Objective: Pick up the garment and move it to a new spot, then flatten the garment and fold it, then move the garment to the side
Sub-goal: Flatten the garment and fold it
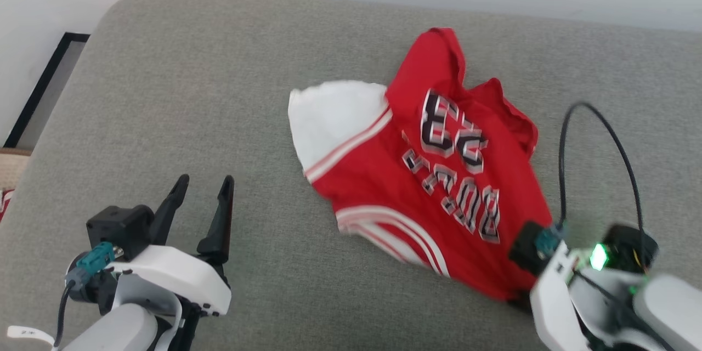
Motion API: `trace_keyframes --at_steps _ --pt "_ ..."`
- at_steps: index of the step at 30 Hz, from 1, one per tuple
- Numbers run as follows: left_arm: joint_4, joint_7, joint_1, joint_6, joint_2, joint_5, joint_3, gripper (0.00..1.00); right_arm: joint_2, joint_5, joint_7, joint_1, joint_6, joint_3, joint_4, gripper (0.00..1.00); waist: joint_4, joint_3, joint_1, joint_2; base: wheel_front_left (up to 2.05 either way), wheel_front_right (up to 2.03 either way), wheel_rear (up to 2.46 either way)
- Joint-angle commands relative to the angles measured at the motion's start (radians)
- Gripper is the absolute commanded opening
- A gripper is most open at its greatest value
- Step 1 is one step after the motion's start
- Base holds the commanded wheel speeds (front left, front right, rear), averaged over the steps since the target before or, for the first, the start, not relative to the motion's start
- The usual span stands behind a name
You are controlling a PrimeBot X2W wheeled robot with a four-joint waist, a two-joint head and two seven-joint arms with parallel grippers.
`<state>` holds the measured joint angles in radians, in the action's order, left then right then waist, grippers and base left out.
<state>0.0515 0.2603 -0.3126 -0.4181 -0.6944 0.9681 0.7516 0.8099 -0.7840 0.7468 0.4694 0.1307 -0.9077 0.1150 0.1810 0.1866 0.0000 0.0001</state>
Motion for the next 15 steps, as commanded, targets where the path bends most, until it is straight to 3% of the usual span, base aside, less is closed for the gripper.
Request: trace_keyframes --at_steps 1,4,8,11,12,15 --pt "0.004 0.007 0.019 -0.002 -0.003 -0.009 -0.003 1.0 0.007 -0.01 0.008 -0.024 0.0 0.004 0.009 0.0 -0.006 -0.003 0.0 -0.0001 0.0 0.0 0.0" --pt "0.01 0.007 0.023 -0.006 -0.009 -0.01 -0.007 1.0 0.032 -0.023 0.029 -0.093 0.0 0.042 0.023 0.0 -0.013 -0.008 0.0 -0.0001 0.0 0.0 0.0" --pt "0.014 0.004 0.035 -0.007 -0.017 -0.006 -0.006 1.0 0.003 0.006 0.006 -0.157 0.0 0.086 -0.006 0.0 -0.024 -0.021 0.0 -0.0001 0.0 0.0 0.0" --pt "0.022 -0.011 0.033 -0.001 -0.025 -0.003 0.001 1.0 -0.04 0.049 -0.033 -0.175 0.0 0.112 -0.026 0.49 -0.034 -0.031 0.0 -0.0001 0.0 0.0 0.0" --pt "0.025 -0.013 0.032 -0.003 -0.029 -0.005 0.001 1.0 -0.052 0.06 -0.044 -0.179 0.0 0.118 -0.033 1.0 -0.038 -0.034 0.0 -0.0001 0.0 0.0 0.0" --pt "0.035 -0.032 0.024 0.003 -0.047 -0.002 0.002 1.0 -0.084 0.076 -0.073 -0.195 0.0 0.148 -0.042 1.0 -0.052 -0.047 0.0 -0.0001 0.0 0.0 0.0"
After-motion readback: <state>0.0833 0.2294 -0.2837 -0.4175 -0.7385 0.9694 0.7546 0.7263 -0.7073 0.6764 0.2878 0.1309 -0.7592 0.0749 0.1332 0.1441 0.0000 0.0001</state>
